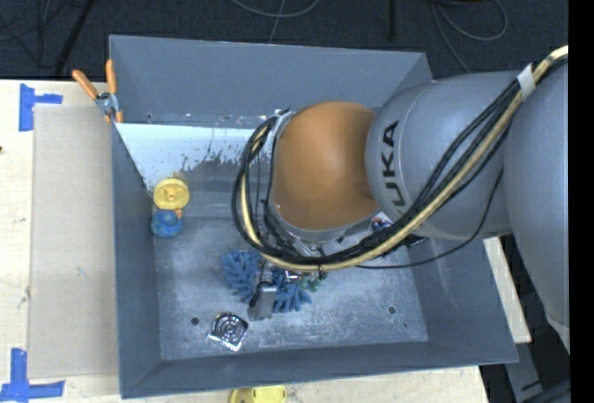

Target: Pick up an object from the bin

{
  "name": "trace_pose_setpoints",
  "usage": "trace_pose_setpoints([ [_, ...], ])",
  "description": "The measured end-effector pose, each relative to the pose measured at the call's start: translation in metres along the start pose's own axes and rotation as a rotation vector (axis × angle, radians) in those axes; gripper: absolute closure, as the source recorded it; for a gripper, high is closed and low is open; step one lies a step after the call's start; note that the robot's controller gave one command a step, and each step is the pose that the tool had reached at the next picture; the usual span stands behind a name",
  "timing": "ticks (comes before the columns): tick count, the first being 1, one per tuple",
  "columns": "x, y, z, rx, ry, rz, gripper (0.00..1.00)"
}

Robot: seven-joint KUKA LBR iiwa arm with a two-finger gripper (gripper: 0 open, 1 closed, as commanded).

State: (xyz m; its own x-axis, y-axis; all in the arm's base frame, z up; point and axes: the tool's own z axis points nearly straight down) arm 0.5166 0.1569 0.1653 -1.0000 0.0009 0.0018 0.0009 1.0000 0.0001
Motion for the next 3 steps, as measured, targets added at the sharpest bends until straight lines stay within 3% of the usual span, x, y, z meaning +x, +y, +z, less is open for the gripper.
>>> trace_pose_setpoints([
  [1, -0.021, -0.063, 0.091, 0.0, -0.003, 0.008, 1.0],
  [2, -0.021, -0.063, 0.091, 0.0, -0.002, 0.009, 1.0],
  [3, -0.034, -0.054, -0.044, -0.001, -0.002, 0.025, 1.0],
])
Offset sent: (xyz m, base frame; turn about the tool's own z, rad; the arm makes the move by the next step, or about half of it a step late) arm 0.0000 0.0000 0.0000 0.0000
